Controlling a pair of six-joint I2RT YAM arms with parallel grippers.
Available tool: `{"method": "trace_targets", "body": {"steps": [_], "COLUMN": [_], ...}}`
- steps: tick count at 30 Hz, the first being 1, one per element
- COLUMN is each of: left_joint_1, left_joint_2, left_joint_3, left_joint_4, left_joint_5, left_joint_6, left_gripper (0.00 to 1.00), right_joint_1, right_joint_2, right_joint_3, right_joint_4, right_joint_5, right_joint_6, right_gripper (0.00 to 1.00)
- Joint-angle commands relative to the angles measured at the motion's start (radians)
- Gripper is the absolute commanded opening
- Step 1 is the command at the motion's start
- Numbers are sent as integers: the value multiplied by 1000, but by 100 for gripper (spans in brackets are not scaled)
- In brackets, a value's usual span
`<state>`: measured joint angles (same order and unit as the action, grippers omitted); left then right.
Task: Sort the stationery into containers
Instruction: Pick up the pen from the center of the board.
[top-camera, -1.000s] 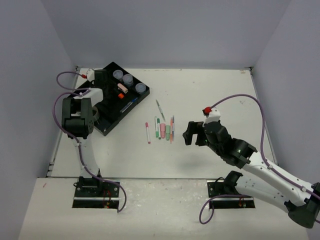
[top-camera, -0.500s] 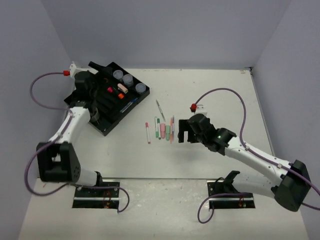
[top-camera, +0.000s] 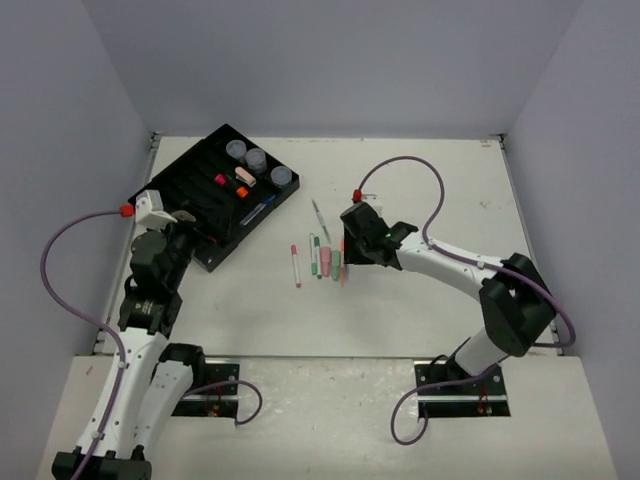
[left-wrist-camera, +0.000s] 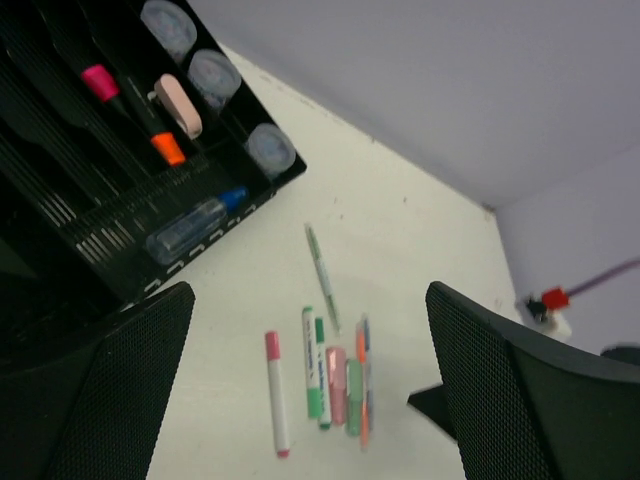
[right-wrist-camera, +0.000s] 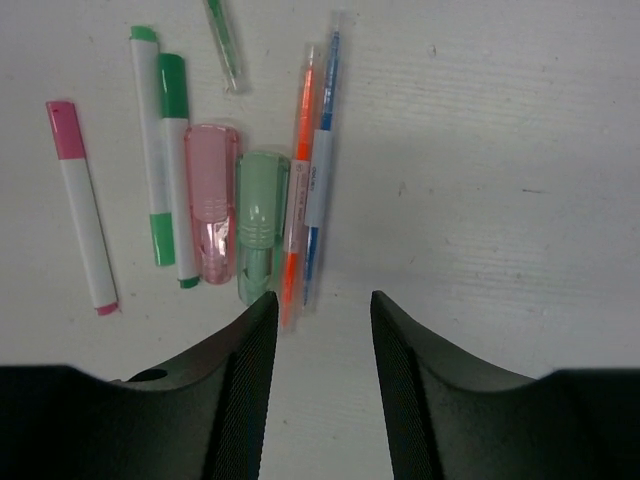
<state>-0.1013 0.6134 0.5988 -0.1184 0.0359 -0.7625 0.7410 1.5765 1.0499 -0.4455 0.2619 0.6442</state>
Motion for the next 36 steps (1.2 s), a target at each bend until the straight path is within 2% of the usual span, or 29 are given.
{"method": "trace_targets", "body": {"steps": [1,7,22,28,29,31,36], "left_joint_1": [-3,-5,-15,-15,-15,-15,-16], "left_joint_2": [-64,-108,-115,-105,-101,-89,-35], "left_joint_3": [85,204,180,187,186,179,113], "left_joint_4": [-232,-413,-400,-400,-393,-371,-230], "left_joint_5": [139,73,75,93,104,151,348], "left_joint_6": [188,362,377,382,380,364,261], "left_gripper": [100,100,100,100,100,100,100], "right_joint_1": [-26,-41,-52,-68,-68,-69,-69], "right_joint_2": [119,252,319,266,250,199,19], "right_joint_3": [98,161,153,81,71,44,5], "right_joint_4": [25,25,25,26,26,21,5], "right_joint_5": [-5,-30,-53,-27,-22,-9,7], "right_joint_6": [14,12,28,48,48,51,37], "right_gripper": [43,34,24,19,15,0,0]}}
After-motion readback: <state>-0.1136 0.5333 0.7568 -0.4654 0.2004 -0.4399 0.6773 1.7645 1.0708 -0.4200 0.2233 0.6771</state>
